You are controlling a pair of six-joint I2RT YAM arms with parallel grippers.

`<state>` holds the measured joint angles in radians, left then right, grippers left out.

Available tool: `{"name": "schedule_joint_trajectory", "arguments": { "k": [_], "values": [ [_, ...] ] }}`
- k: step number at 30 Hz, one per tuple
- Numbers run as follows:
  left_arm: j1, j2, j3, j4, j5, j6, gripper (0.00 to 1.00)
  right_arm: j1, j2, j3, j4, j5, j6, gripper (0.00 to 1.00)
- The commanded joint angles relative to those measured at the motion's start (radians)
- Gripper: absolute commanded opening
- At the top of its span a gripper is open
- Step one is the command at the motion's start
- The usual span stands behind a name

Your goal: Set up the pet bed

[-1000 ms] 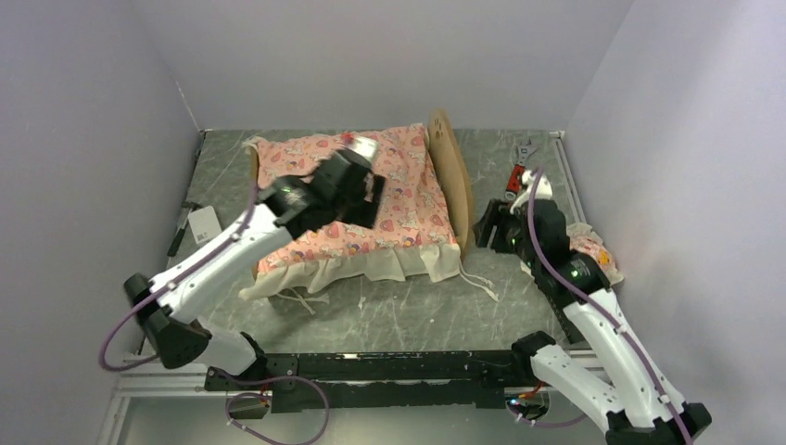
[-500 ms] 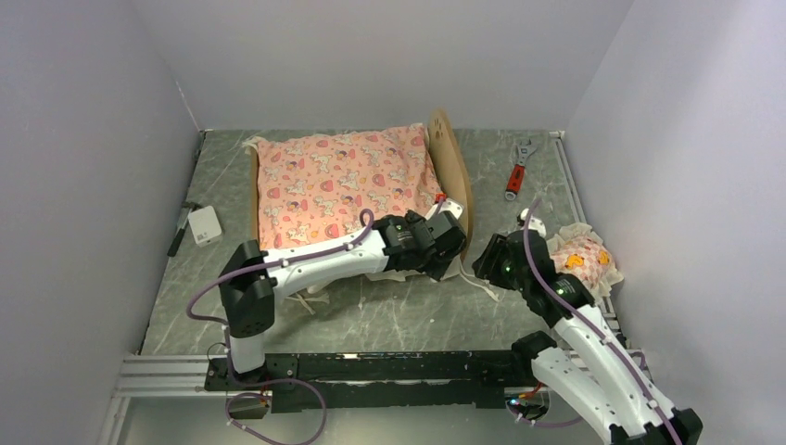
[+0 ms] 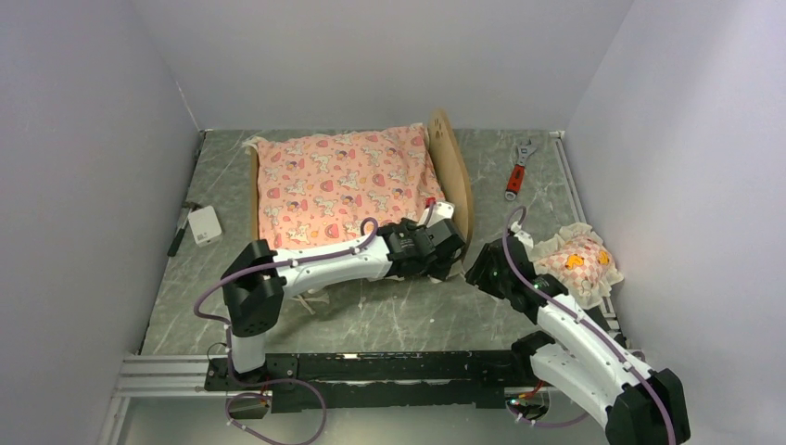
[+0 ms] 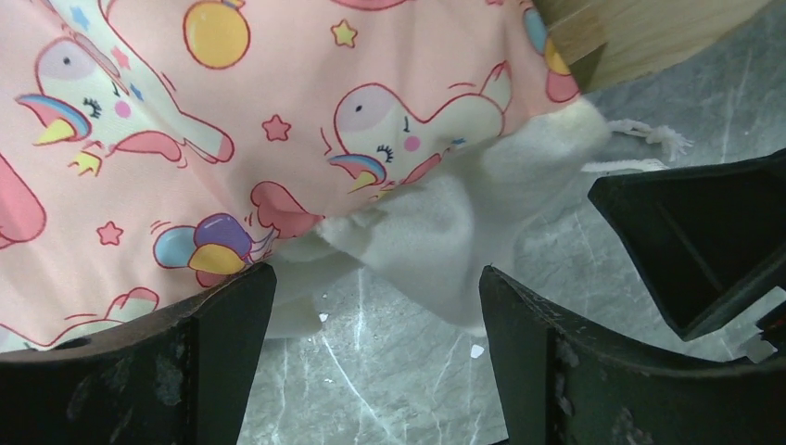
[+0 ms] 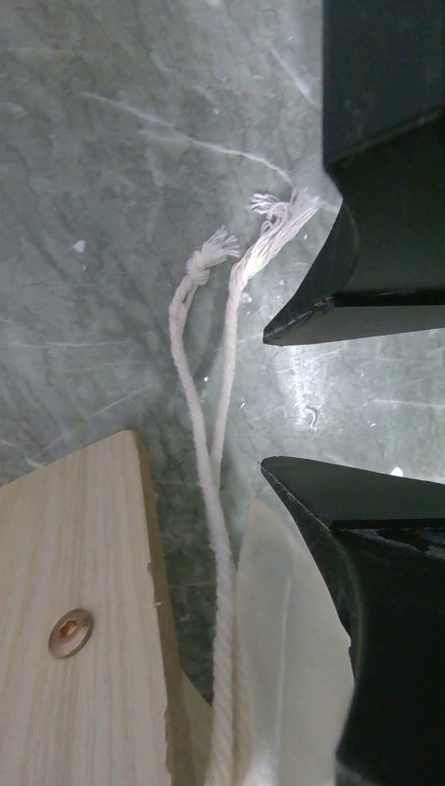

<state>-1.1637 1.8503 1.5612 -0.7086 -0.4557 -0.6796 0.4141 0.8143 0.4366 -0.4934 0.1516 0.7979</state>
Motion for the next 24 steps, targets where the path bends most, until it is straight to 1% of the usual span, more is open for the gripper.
{"name": "schedule_joint_trajectory", "arguments": {
  "k": [1, 7, 11, 15, 18, 21, 23, 24],
  "values": [
    [-0.007, -0.018, -0.041, 0.059, -0.045, -0.115, 0.87, 0.005, 0.002, -0.021, 0.147, 0.009, -0.026, 0.53],
    [-0.005, -0.014, -0.069, 0.084, -0.044, -0.186, 0.86, 0.005, -0.003, -0.044, 0.306, -0.137, -0.167, 0.55],
    [-0.005, -0.016, -0.081, 0.128, 0.000, -0.192, 0.86, 0.005, -0.004, -0.058, 0.386, -0.232, -0.203, 0.54],
    [-0.005, -0.008, -0.070, 0.134, 0.009, -0.189, 0.86, 0.005, -0.027, -0.085, 0.447, -0.281, -0.210, 0.52],
    [0.000, 0.004, -0.065, 0.137, 0.012, -0.190, 0.85, 0.005, -0.040, -0.089, 0.470, -0.308, -0.218, 0.45],
    [0.005, 0.017, -0.062, 0.142, 0.022, -0.192, 0.80, 0.005, -0.043, -0.085, 0.475, -0.329, -0.228, 0.39],
    [0.008, 0.023, -0.065, 0.148, 0.028, -0.193, 0.72, 0.005, -0.043, -0.085, 0.481, -0.347, -0.227, 0.35],
    [0.010, 0.023, -0.065, 0.152, 0.033, -0.192, 0.65, 0.005, -0.043, -0.084, 0.484, -0.359, -0.227, 0.33]
  ]
}}
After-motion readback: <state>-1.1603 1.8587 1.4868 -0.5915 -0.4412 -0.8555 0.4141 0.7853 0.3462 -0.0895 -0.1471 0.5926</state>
